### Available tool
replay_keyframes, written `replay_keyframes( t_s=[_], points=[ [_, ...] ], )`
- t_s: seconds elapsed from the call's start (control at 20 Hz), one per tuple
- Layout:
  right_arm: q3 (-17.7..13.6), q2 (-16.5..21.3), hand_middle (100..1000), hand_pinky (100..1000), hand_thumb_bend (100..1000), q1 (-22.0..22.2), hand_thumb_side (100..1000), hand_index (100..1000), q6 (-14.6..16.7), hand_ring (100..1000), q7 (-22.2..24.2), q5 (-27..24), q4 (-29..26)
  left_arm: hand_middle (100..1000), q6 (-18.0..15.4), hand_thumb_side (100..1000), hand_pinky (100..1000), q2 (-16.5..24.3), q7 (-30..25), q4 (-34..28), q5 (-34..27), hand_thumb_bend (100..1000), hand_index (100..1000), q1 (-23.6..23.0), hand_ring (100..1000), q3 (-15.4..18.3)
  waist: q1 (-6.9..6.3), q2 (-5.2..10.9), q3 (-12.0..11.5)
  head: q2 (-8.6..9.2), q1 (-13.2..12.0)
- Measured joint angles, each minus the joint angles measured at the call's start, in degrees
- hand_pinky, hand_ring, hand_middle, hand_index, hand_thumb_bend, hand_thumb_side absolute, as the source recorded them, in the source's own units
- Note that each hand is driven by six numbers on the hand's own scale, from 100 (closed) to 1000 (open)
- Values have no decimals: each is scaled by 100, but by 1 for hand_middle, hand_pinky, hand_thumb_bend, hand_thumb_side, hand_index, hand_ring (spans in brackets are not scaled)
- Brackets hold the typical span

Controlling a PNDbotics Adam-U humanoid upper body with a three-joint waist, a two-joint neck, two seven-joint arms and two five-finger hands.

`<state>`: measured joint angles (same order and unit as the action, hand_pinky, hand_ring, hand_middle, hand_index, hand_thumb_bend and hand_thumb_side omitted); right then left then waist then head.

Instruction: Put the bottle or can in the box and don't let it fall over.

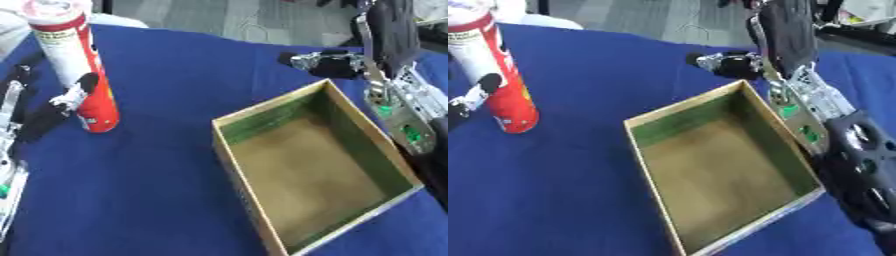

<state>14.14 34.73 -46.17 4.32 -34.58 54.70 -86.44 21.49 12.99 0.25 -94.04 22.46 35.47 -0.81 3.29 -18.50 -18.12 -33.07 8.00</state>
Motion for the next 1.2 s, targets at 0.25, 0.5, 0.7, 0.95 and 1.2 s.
replay_keyframes(
  t_s=[0.25, 0.5, 0.7, 0.95, 1.2],
  points=[
    [-3, 5, 496, 569, 917, -20, 303, 508, 71, 401, -72, -80, 95, 1000, 54, 576, 1000, -1, 66, 16, 216, 723, 981, 52, 1000, 33, 0, -28, -30, 37, 19],
    [-34, 13, 504, 573, 912, -50, 298, 510, 118, 404, -116, -178, 193, 1000, 71, 569, 1000, -14, 84, 46, 405, 731, 979, 107, 1000, 61, -1, -65, -31, 54, 26],
    [-37, 31, 504, 575, 924, -67, 309, 510, 162, 404, -158, -238, 234, 1000, 77, 569, 1000, -52, 90, 56, 487, 709, 978, 142, 1000, 67, -4, -81, -33, 57, 34],
    [-53, 35, 501, 575, 938, -71, 321, 509, 214, 403, -203, -260, 301, 1000, 66, 584, 1000, -53, 78, 145, 463, 660, 977, 200, 1000, 67, -20, -101, -35, 103, 54],
    [-75, 50, 500, 576, 949, -104, 331, 508, 261, 404, -250, -260, 365, 1000, 39, 604, 1000, -57, 52, 260, 371, 633, 975, 290, 1000, 67, -29, -133, -35, 126, 69]
  ],
)
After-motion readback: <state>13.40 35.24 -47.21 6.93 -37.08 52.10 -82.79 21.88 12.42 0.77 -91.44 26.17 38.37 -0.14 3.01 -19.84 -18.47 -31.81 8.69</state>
